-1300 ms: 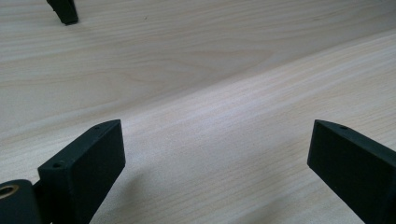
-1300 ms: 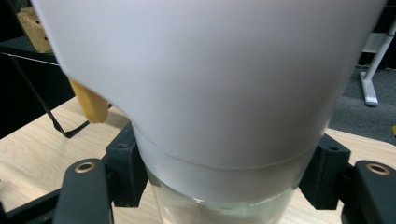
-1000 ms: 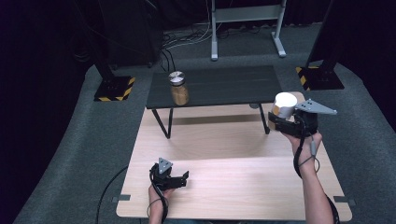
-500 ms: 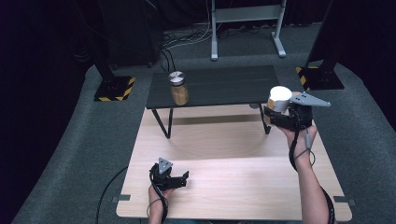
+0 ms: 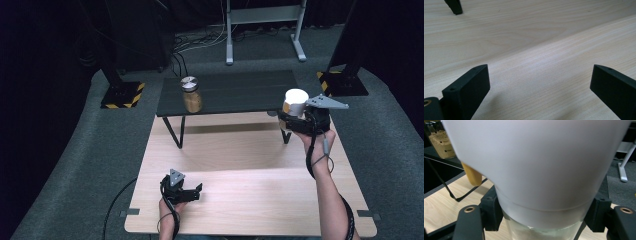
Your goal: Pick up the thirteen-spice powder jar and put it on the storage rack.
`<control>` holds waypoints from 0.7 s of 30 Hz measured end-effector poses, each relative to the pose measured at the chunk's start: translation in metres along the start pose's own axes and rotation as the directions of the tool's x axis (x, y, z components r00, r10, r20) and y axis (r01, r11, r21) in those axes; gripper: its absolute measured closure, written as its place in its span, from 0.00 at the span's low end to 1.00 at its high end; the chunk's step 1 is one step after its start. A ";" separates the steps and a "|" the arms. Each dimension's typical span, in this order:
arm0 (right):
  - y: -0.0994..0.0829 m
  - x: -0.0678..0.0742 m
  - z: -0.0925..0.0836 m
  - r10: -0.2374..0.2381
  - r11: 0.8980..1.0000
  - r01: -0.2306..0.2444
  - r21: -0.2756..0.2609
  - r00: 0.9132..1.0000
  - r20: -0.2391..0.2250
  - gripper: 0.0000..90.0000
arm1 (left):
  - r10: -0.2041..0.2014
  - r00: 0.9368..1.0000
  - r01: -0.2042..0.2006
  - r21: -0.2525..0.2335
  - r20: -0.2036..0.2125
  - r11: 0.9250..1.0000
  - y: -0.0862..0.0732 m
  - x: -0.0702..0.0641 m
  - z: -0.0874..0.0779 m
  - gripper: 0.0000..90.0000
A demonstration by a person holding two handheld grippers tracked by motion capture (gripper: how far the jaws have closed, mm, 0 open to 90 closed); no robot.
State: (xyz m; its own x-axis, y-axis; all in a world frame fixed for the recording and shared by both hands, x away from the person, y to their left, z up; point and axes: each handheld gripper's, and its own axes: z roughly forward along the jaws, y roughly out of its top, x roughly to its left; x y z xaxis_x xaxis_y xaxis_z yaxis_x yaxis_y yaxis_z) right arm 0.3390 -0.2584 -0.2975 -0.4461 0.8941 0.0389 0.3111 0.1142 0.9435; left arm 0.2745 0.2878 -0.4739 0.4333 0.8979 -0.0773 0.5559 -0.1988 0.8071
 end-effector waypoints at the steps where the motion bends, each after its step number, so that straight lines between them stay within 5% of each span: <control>1: 0.001 0.000 0.001 -0.003 1.000 0.003 0.000 1.000 0.001 0.33 | 0.002 1.000 -0.002 -0.001 0.000 1.000 0.000 0.000 0.000 0.03; 21: 0.010 -0.004 0.006 -0.004 1.000 0.004 0.007 1.000 0.030 0.33 | 0.011 1.000 -0.011 -0.003 0.001 1.000 0.000 -0.001 0.000 0.03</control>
State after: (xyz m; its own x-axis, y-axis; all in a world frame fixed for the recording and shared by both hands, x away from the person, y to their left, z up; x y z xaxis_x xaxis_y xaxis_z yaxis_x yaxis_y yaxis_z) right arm 0.3488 -0.2579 -0.2906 -0.4216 0.9064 0.0249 0.3151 0.1207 0.9413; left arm 0.2740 0.2872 -0.4742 0.4400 0.8953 -0.0693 0.5492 -0.2072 0.8096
